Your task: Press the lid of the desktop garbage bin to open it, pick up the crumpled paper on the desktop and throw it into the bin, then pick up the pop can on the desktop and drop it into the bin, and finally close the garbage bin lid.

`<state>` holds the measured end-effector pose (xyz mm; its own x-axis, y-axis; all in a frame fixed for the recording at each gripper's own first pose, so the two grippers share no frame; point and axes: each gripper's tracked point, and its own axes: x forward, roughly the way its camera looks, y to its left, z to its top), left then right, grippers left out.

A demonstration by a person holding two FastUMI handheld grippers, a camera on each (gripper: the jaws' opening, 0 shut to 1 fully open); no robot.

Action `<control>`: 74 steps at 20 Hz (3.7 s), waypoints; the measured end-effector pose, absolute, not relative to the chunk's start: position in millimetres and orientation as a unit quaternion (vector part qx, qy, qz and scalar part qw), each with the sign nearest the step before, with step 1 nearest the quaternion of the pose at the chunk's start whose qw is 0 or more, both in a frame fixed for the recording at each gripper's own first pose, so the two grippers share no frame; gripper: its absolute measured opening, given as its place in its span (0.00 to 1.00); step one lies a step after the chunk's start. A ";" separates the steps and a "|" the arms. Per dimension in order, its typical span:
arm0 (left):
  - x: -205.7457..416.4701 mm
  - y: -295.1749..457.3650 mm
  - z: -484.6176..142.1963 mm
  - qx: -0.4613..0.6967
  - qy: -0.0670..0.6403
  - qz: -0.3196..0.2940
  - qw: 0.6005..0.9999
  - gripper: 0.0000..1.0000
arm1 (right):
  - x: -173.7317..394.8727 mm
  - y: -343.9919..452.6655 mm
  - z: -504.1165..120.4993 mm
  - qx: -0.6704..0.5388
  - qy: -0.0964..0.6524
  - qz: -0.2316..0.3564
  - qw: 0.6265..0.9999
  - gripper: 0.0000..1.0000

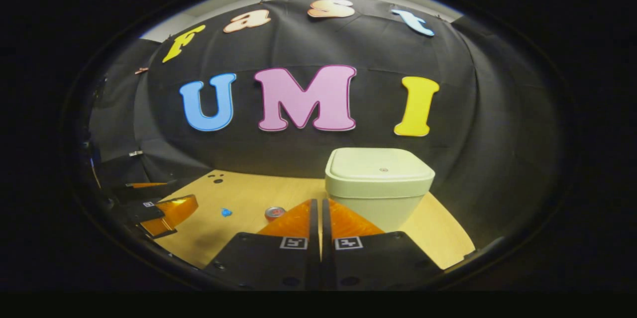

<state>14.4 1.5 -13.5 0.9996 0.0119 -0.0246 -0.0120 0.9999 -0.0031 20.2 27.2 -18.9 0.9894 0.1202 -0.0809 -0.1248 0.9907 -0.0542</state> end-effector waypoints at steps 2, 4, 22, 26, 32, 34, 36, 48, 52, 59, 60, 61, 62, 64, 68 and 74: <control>16.1 0.3 -15.2 -0.001 0.013 0.005 1.000 0.96 | 19.9 27.4 -19.9 -0.025 0.042 0.063 0.997 0.01; 16.4 -1.1 -15.8 -0.001 0.014 0.004 1.000 0.96 | 20.1 26.5 -18.0 -0.027 0.040 0.066 0.997 0.01; 20.1 -1.4 -24.1 0.009 0.028 0.010 1.000 0.96 | 85.4 -27.5 30.6 0.009 0.062 0.039 0.997 0.05; 20.0 -0.1 -27.7 0.011 0.034 0.013 0.999 0.95 | 108.5 -50.9 41.6 0.018 0.051 0.018 0.998 0.05; 18.9 4.9 -31.5 0.013 0.041 0.024 0.999 0.95 | 137.8 -70.1 33.0 0.004 0.066 0.000 0.998 0.05; 19.3 6.8 -32.8 0.011 0.042 0.030 0.999 0.95 | 144.9 -72.3 27.1 -0.003 0.072 -0.003 0.997 0.01; 19.6 9.9 -33.5 0.009 0.045 0.035 0.998 0.95 | 148.5 -71.7 21.0 -0.005 0.081 0.000 0.997 0.03; 20.3 8.5 -42.0 0.016 0.055 0.038 0.998 0.95 | 150.6 -68.8 3.4 0.010 0.100 0.003 0.995 0.01; 19.3 7.3 -41.4 0.025 0.056 0.038 0.997 0.95 | 151.4 -68.2 2.8 -0.023 0.091 -0.002 0.996 0.05; 8.3 12.8 -34.9 0.025 0.040 0.033 0.998 0.95 | 137.2 -64.7 24.2 -0.020 0.065 -0.008 0.998 0.01; 5.5 15.4 -34.6 0.024 0.039 0.033 0.998 0.95 | 133.1 -65.1 26.7 -0.020 0.061 -0.012 0.998 0.05; 2.5 18.0 -34.6 0.022 0.038 0.032 0.999 0.95 | 128.2 -65.8 29.6 -0.020 0.058 -0.016 0.998 0.01; -1.0 20.5 -35.9 0.020 0.037 0.031 0.999 0.95 | 122.5 -66.3 32.5 -0.020 0.056 -0.019 0.998 0.01; -7.1 27.2 -37.7 0.015 0.036 0.030 0.999 0.95 | 110.5 -62.2 36.8 -0.015 0.051 -0.022 0.998 0.01; -21.7 47.9 -44.5 0.011 0.029 0.035 0.999 0.95 | 82.9 -45.0 37.6 -0.021 0.043 -0.021 0.999 0.09; -44.5 84.2 -61.7 0.003 0.029 0.042 0.999 0.95 | 44.3 -11.8 21.3 -0.022 0.044 -0.016 0.999 0.05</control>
<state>-44.5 84.2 -61.7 0.9948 0.0841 -0.0568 -0.0838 0.9965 0.0077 44.3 -11.8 21.3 0.9956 -0.0346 -0.0866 0.0307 0.9985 -0.0454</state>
